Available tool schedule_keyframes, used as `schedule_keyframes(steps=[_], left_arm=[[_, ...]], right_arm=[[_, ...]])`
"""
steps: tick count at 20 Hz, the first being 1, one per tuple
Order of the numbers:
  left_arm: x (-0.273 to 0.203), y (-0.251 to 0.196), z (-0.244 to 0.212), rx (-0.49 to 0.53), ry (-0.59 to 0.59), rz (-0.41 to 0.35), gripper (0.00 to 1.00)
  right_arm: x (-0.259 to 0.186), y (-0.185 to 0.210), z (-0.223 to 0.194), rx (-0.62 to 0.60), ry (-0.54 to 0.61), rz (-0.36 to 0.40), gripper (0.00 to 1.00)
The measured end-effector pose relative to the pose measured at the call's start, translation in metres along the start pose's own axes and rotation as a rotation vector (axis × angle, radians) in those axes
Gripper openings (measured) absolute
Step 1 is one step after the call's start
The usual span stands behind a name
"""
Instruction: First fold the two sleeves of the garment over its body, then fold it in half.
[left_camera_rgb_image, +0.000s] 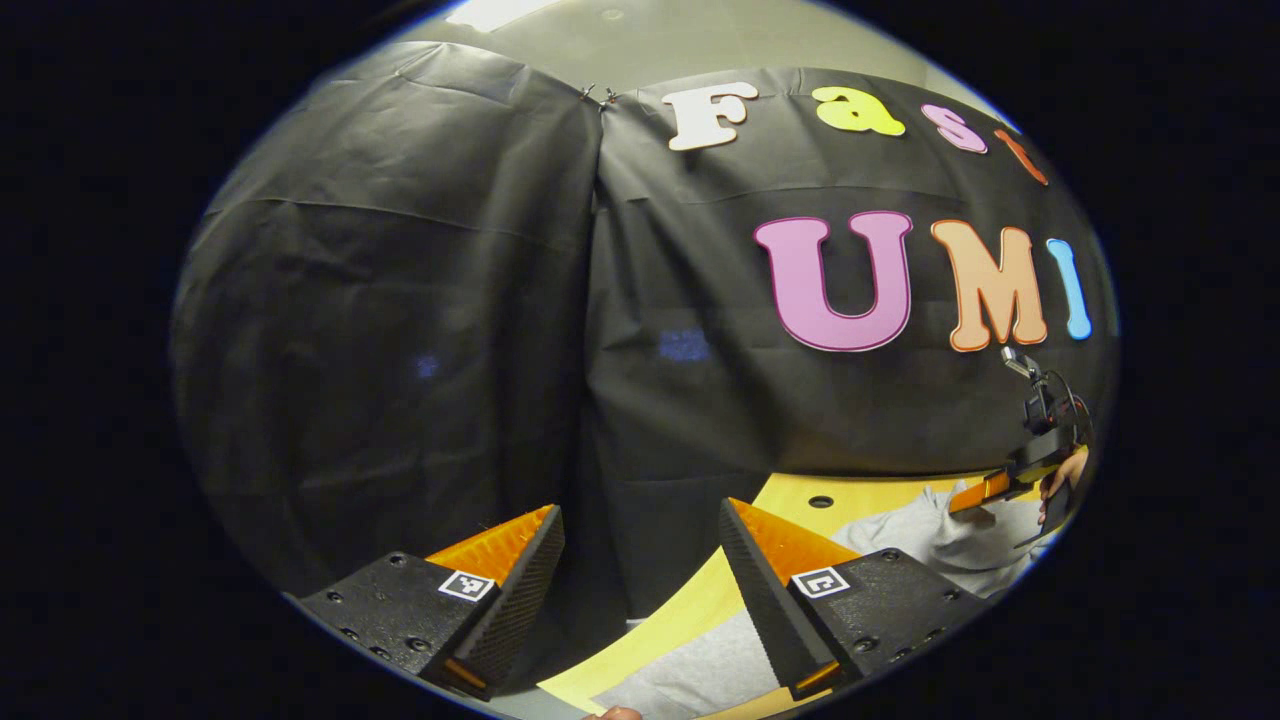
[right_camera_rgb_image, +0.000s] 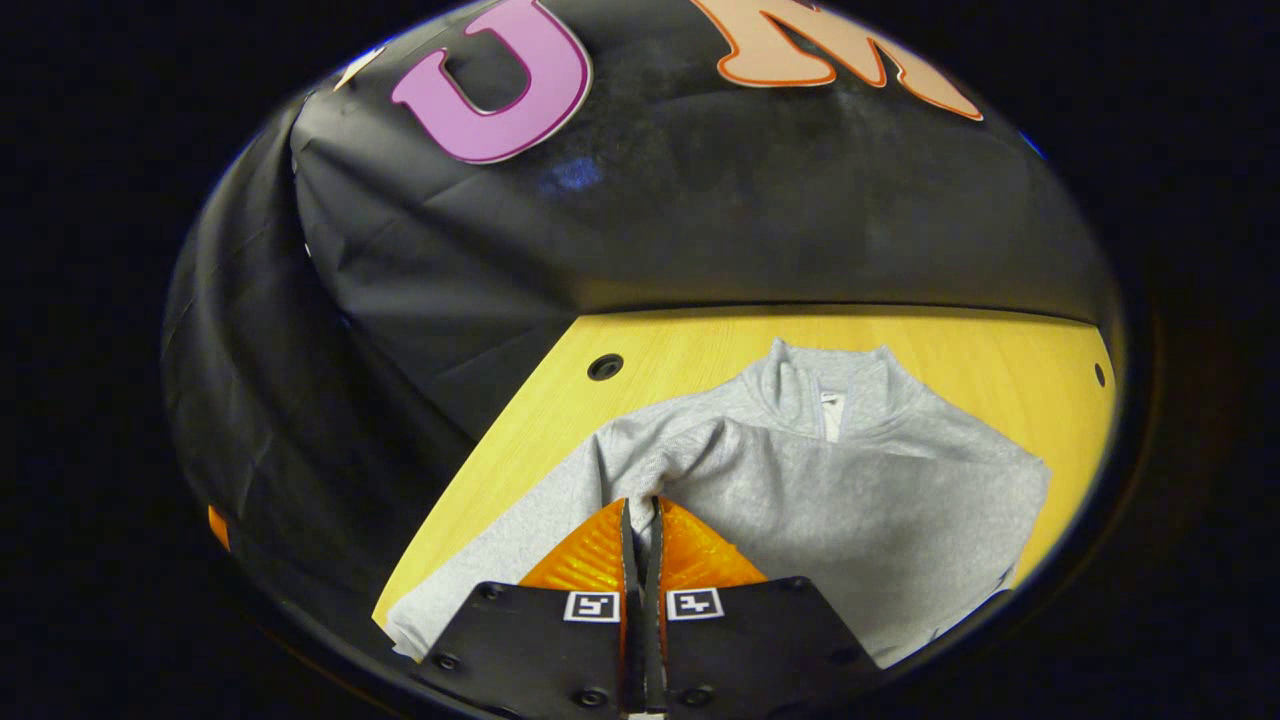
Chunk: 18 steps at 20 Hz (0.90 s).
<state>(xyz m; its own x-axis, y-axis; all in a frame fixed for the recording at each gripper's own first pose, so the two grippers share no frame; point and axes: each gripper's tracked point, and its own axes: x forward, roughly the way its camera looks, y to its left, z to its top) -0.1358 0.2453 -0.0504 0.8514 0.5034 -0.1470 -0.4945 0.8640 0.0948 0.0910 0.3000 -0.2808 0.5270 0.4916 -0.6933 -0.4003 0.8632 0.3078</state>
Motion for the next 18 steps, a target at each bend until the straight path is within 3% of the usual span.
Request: schedule_keyframes(steps=[4,7,11,18], left_arm=[[0.000,0.009,-0.016,-0.006,0.028,0.012,0.92],[0.002,0.005,-0.035,0.004,0.066,-0.001,0.94],[0.003,-0.011,-0.063,0.022,0.114,-0.041,0.92],[-0.004,-0.023,-0.141,-0.023,0.284,-0.087,0.93]], right_arm=[[0.015,0.006,-0.023,-0.062,0.042,-0.019,0.01],[0.013,0.009,-0.028,-0.083,0.023,-0.004,0.12],[-0.006,-0.006,-0.016,-0.105,-0.049,-0.054,0.96],[-0.044,-0.034,-0.009,-0.086,-0.119,-0.087,0.97]])
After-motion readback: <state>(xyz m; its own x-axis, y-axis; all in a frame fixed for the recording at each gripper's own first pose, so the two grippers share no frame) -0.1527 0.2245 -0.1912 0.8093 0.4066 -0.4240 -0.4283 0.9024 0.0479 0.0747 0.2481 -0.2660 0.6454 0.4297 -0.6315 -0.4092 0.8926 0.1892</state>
